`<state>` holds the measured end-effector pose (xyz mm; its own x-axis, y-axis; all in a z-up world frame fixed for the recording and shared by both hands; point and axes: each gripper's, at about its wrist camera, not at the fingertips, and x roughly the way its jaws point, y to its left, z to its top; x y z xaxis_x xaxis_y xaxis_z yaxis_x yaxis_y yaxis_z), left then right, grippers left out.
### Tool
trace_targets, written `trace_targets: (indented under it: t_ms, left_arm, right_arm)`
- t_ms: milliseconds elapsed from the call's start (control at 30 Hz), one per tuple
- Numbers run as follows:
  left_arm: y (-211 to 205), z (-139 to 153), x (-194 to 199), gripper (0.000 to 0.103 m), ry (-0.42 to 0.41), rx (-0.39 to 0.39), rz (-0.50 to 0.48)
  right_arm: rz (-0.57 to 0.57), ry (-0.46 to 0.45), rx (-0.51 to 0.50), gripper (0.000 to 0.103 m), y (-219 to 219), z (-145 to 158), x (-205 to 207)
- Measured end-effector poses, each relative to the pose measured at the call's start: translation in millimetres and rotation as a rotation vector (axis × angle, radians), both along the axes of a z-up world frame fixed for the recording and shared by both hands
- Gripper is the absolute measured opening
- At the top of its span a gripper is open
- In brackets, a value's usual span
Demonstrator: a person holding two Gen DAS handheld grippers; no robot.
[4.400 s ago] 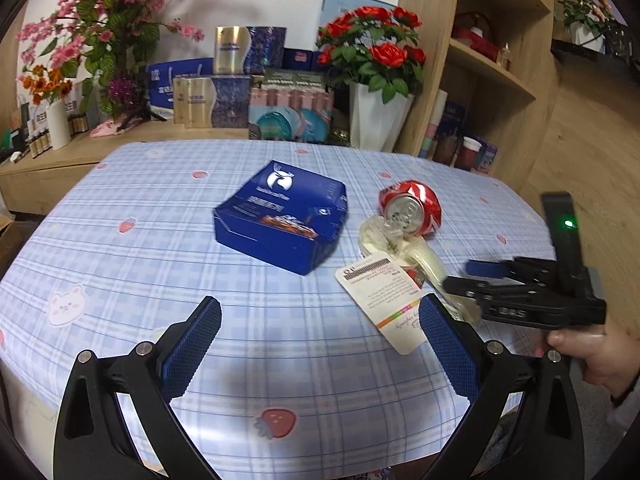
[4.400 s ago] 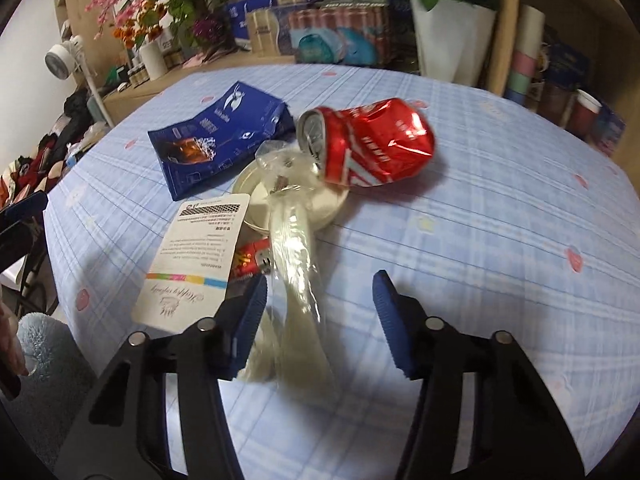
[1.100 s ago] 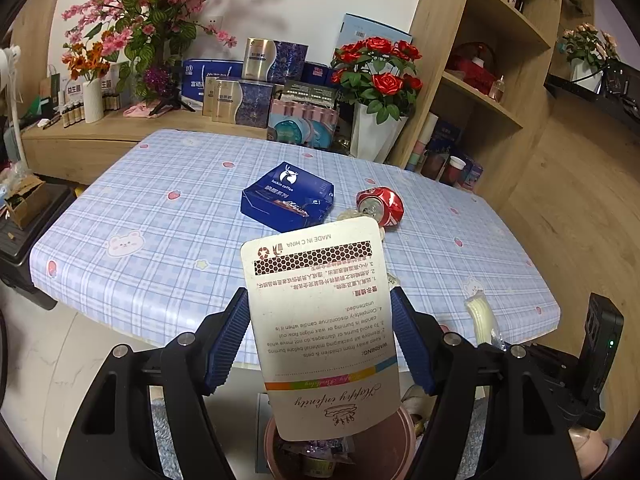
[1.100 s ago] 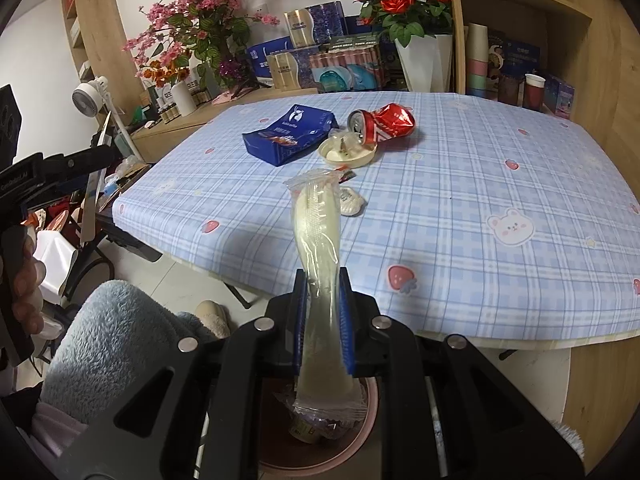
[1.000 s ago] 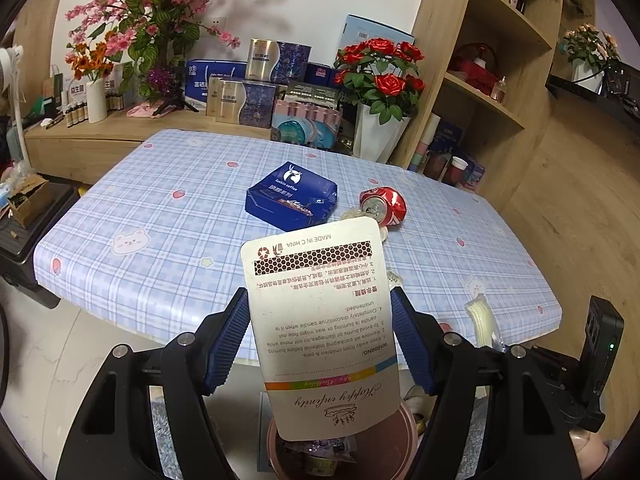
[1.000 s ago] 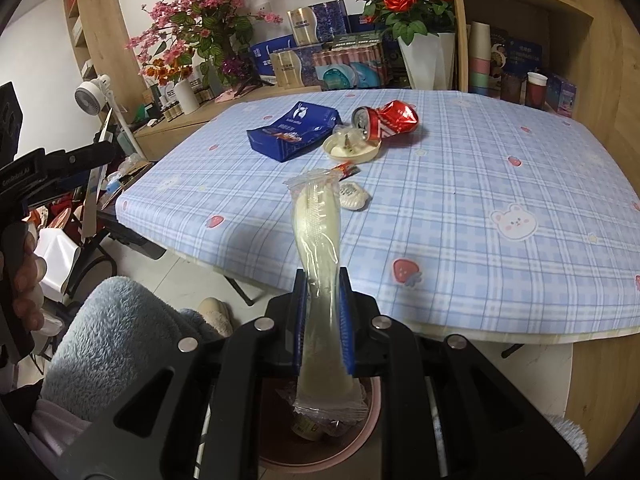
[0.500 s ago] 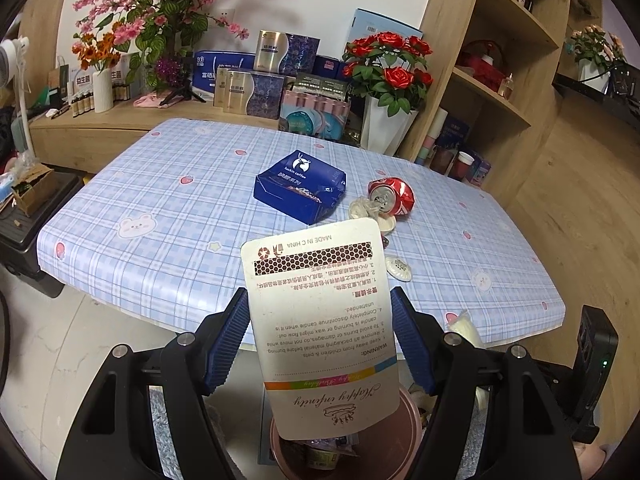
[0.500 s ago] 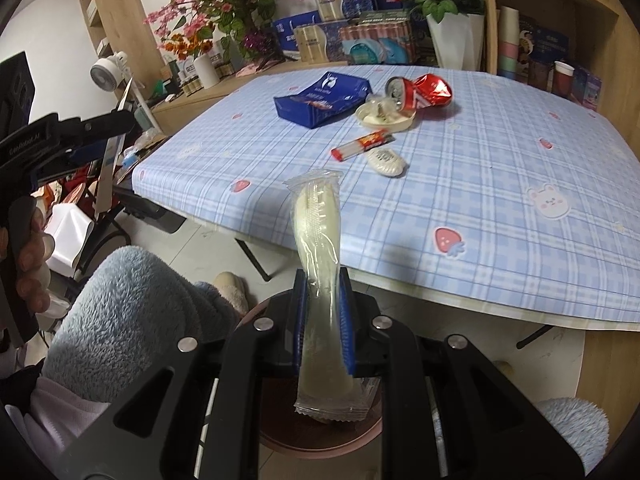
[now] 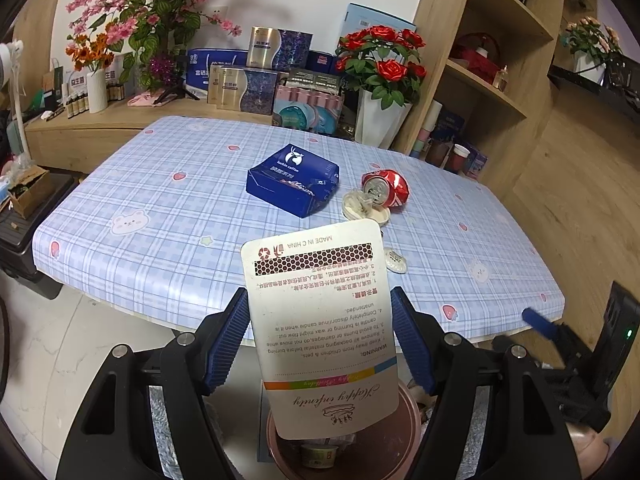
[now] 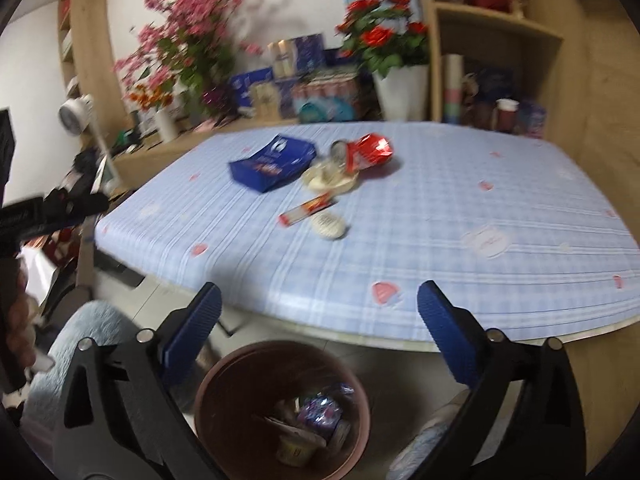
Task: Collect trash
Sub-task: 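Open the right tool to drop the fork while the left tool releases the card into the bin, then move both tools toward the red lighter and white round packet on the table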
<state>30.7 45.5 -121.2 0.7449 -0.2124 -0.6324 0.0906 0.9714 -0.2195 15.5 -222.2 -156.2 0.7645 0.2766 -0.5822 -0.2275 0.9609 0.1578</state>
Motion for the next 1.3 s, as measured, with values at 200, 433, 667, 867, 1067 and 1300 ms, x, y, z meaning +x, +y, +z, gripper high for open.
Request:
trace_targets:
  t_ms: [200, 433, 667, 867, 1067, 1300]
  left_arm:
    - [-10.8, -5.1, -0.6, 0.069, 0.012, 0.009, -0.025]
    - [-28.0, -10.9, -3.3, 0.069, 0.028, 0.019, -0.074]
    - [-48.3, -18.8, -6.2, 0.070, 0.056, 0.015, -0.144]
    - [-54.0, -23.4, -6.4, 0.083, 0.077, -0.022, -0.194]
    - [-47.1, -24.2, -3.9, 0.084, 0.073, -0.025, -0.156]
    - [-22.7, -20.7, 2.4, 0.084, 0.034, -0.006, -0.051]
  right_arm:
    - [-0.057, -0.008, 0.026, 0.097, -13.9, -0.3, 3.5]
    - [-0.064, -0.004, 0.027, 0.097, -15.5, -3.5, 3.5]
    - [-0.078, 0.000, 0.035, 0.097, -20.1, -5.3, 2.9]
    - [-0.095, 0.002, 0.047, 0.097, -25.9, -5.8, 2.2]
    - [-0.109, 0.010, 0.060, 0.097, -30.8, -6.7, 2.8]
    - [-0.108, 0.009, 0.053, 0.097, -31.2, -7.8, 3.2]
